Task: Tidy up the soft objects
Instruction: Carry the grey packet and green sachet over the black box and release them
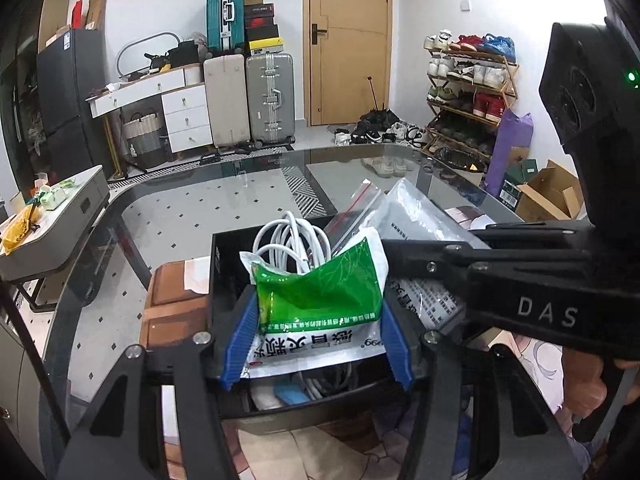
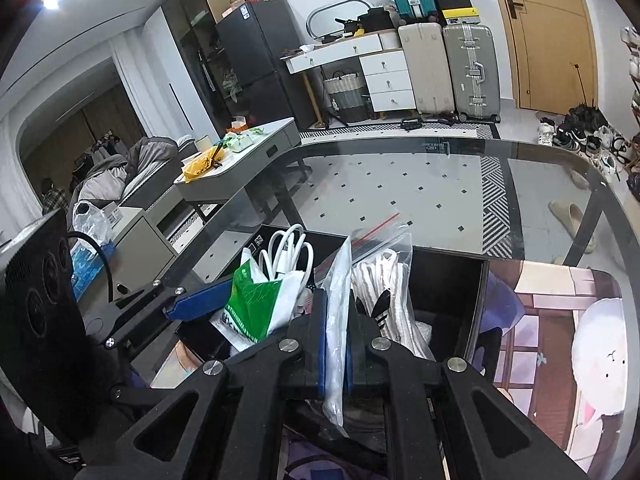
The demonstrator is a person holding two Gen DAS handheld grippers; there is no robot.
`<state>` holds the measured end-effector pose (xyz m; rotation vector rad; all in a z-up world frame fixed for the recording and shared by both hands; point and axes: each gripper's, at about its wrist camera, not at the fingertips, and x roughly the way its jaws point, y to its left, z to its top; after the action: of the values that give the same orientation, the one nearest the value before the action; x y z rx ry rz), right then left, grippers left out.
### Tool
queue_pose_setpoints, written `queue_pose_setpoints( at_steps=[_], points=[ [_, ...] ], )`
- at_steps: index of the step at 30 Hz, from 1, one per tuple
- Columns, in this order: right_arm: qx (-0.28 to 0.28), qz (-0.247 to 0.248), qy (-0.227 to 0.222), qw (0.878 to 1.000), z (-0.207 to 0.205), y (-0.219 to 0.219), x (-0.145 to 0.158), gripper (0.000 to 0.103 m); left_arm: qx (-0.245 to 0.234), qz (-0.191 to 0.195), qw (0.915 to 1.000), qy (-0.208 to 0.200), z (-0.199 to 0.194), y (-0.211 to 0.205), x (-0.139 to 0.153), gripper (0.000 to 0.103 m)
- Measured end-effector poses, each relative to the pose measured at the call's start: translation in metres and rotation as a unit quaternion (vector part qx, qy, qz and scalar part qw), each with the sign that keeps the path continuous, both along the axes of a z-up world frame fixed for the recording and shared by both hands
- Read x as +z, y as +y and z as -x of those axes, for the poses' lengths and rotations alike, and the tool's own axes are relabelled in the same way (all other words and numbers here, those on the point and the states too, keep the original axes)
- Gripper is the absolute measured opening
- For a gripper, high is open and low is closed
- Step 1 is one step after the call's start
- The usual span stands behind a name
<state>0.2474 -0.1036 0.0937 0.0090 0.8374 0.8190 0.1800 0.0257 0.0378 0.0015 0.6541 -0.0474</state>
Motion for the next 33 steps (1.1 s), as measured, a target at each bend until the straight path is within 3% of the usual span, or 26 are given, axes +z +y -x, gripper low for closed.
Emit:
queue_pose_setpoints(
  at_steps=[15, 21, 23, 29, 30, 32, 33],
  points=[
    [0.009, 0.008, 0.003, 1.000, -0.002, 0.005, -0.003, 0.008, 0.007, -0.003, 1.0000, -0.001, 0.003, 0.002, 0.001, 0.058],
    [0.016, 0.004, -0.024, 1.000, 0.003, -0.001, 0.010, 0.033, 0.010, 0.002, 0.9999, -0.004, 0.008, 0.003, 0.003, 0.062],
    [0.016, 0.001, -0.035, 0.999, 0.005, -0.005, 0.015, 0.045, 0.009, 0.007, 0.9999, -0.009, 0.011, 0.006, 0.004, 0.063],
    [-0.002, 0.014, -0.064, 0.998, 0.009, -0.019, 0.028, 0.052, 0.003, 0.010, 0.9999, -0.009, 0.014, 0.007, 0.011, 0.072],
    [-0.005, 0.019, -0.071, 0.997, 0.011, -0.022, 0.030, 0.054, 0.005, 0.007, 0.9999, -0.010, 0.015, 0.006, 0.012, 0.079],
    [-0.012, 0.020, -0.083, 0.996, 0.015, -0.031, 0.034, 0.078, 0.005, 0.004, 0.9998, -0.021, 0.021, 0.005, 0.017, 0.086],
    [-0.014, 0.016, -0.090, 0.996, 0.018, -0.035, 0.037, 0.085, 0.001, 0.004, 0.9997, -0.025, 0.024, 0.005, 0.019, 0.088]
  ],
)
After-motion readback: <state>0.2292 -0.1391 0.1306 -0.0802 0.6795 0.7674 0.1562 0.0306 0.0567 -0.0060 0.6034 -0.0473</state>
